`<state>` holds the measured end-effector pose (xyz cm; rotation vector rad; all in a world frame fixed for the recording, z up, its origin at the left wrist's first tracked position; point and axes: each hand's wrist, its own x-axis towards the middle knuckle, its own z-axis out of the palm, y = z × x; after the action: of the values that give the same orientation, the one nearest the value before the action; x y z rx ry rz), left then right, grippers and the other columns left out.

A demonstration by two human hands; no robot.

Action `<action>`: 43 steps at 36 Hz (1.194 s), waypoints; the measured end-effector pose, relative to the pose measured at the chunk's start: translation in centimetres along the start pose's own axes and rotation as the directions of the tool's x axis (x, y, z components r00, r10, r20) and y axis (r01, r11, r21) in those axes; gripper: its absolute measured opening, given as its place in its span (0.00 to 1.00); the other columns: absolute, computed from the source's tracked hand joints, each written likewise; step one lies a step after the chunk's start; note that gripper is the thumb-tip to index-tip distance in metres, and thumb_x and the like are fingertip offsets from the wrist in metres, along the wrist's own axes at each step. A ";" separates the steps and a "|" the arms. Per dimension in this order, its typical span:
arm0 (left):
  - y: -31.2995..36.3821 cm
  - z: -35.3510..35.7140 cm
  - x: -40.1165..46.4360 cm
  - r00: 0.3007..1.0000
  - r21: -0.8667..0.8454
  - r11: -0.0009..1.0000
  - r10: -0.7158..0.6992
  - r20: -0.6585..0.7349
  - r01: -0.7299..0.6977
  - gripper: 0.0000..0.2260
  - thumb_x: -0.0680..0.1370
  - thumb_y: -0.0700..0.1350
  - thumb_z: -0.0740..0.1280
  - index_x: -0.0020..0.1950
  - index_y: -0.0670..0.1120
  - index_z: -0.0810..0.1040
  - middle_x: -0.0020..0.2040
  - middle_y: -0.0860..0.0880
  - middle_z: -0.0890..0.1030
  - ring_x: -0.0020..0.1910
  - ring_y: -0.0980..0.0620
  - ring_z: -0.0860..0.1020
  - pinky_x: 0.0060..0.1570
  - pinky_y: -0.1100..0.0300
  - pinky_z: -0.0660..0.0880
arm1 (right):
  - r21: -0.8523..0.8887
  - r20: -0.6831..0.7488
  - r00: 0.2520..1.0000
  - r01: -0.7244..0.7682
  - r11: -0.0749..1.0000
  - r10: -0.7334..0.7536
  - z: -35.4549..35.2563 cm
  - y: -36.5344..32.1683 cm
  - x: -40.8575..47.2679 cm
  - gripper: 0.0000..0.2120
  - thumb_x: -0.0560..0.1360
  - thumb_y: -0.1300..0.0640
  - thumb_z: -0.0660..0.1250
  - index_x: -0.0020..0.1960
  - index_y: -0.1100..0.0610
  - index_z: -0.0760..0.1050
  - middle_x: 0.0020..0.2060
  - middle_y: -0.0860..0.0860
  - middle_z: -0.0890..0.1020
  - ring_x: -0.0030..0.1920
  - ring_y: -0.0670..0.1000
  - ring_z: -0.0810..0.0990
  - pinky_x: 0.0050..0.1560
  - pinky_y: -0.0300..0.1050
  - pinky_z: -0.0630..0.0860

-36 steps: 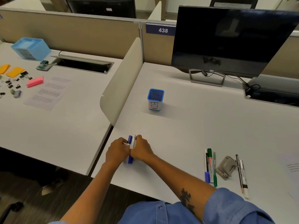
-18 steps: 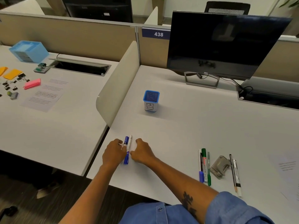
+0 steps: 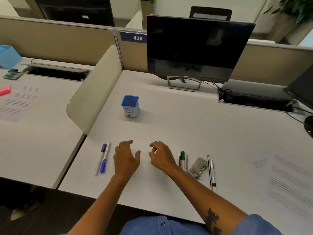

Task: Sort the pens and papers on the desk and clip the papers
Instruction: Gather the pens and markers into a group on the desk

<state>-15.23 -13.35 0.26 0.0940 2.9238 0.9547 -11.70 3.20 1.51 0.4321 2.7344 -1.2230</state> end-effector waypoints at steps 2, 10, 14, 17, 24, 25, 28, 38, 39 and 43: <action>1.6 1.7 -1.1 0.998 -0.021 0.999 0.025 0.064 -0.024 0.25 0.78 0.54 0.74 0.72 0.48 0.74 0.70 0.47 0.77 0.69 0.45 0.75 0.67 0.47 0.73 | 0.007 -0.053 0.998 -0.030 1.000 0.031 -2.4 1.9 -0.6 0.14 0.78 0.57 0.72 0.63 0.55 0.79 0.53 0.50 0.81 0.52 0.50 0.81 0.55 0.47 0.81; 7.8 6.7 -4.7 0.952 -0.011 0.999 0.033 0.303 -0.032 0.22 0.78 0.56 0.73 0.69 0.52 0.74 0.58 0.53 0.80 0.51 0.55 0.79 0.53 0.61 0.77 | 0.048 -0.200 0.967 -0.150 0.987 0.157 -9.9 9.8 -2.9 0.13 0.77 0.62 0.71 0.61 0.52 0.79 0.51 0.46 0.79 0.48 0.45 0.79 0.44 0.35 0.75; 9.7 8.3 -5.8 0.936 0.020 0.999 0.029 0.351 -0.039 0.21 0.77 0.56 0.74 0.68 0.52 0.75 0.54 0.55 0.80 0.49 0.56 0.78 0.49 0.63 0.74 | 0.006 -0.216 0.956 -0.202 0.979 0.198 -12.8 13.3 -3.7 0.12 0.77 0.62 0.71 0.60 0.55 0.80 0.55 0.50 0.80 0.50 0.49 0.80 0.46 0.38 0.77; 10.6 9.1 -6.4 0.931 0.042 0.999 0.005 0.366 -0.022 0.21 0.77 0.56 0.74 0.67 0.52 0.74 0.52 0.55 0.79 0.49 0.56 0.79 0.48 0.62 0.75 | -0.008 -0.207 0.948 -0.250 0.968 0.243 -13.9 15.3 -4.5 0.13 0.76 0.60 0.72 0.60 0.56 0.79 0.55 0.51 0.80 0.52 0.52 0.81 0.48 0.42 0.76; 12.1 10.4 -7.3 0.934 0.086 0.996 -0.035 0.357 0.004 0.21 0.78 0.54 0.73 0.68 0.50 0.74 0.56 0.53 0.80 0.49 0.53 0.80 0.49 0.58 0.78 | 0.020 -0.205 0.928 -0.314 0.949 0.312 -14.6 17.0 -5.6 0.17 0.75 0.46 0.73 0.58 0.55 0.78 0.54 0.50 0.79 0.51 0.54 0.81 0.48 0.44 0.74; 12.3 10.4 -7.4 0.935 0.093 0.996 -0.042 0.353 0.010 0.21 0.78 0.54 0.73 0.69 0.50 0.74 0.56 0.52 0.80 0.49 0.53 0.80 0.48 0.58 0.78 | 0.027 -0.207 0.926 -0.317 0.948 0.315 -14.6 17.1 -5.6 0.16 0.76 0.47 0.72 0.58 0.55 0.78 0.54 0.51 0.79 0.51 0.53 0.81 0.48 0.44 0.73; 12.9 10.7 -7.7 0.937 0.110 0.993 -0.068 0.342 0.032 0.22 0.79 0.53 0.73 0.69 0.50 0.74 0.58 0.51 0.81 0.50 0.52 0.81 0.47 0.59 0.77 | 0.018 -0.205 0.919 -0.342 0.940 0.338 -14.7 17.9 -5.8 0.12 0.78 0.52 0.69 0.58 0.56 0.77 0.57 0.53 0.80 0.51 0.53 0.80 0.49 0.43 0.74; 13.8 10.6 -8.1 0.935 0.143 0.986 -0.126 0.331 0.082 0.22 0.78 0.53 0.74 0.68 0.49 0.74 0.56 0.50 0.80 0.41 0.56 0.78 0.31 0.64 0.68 | -0.022 -0.129 0.922 -0.371 0.928 0.366 -14.6 18.3 -6.6 0.18 0.72 0.55 0.78 0.56 0.57 0.75 0.52 0.53 0.79 0.46 0.52 0.77 0.43 0.42 0.71; 13.8 10.6 -8.1 0.935 0.145 0.986 -0.128 0.331 0.084 0.22 0.78 0.53 0.74 0.68 0.48 0.74 0.56 0.50 0.80 0.41 0.55 0.78 0.31 0.64 0.68 | -0.029 -0.123 0.922 -0.372 0.928 0.366 -14.5 18.1 -6.6 0.19 0.72 0.56 0.78 0.57 0.57 0.74 0.53 0.53 0.79 0.46 0.52 0.77 0.43 0.42 0.71; 13.8 10.6 -8.1 0.937 0.146 0.985 -0.134 0.324 0.090 0.21 0.77 0.52 0.74 0.66 0.48 0.74 0.52 0.52 0.77 0.35 0.59 0.76 0.25 0.67 0.69 | -0.065 -0.107 0.919 -0.388 0.919 0.380 -14.5 17.5 -6.5 0.20 0.72 0.59 0.77 0.59 0.57 0.73 0.55 0.55 0.79 0.52 0.56 0.81 0.46 0.44 0.75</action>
<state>-5.82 3.39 0.24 0.0842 2.6416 0.6576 -0.01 23.73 0.12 0.9835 2.5855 -1.0009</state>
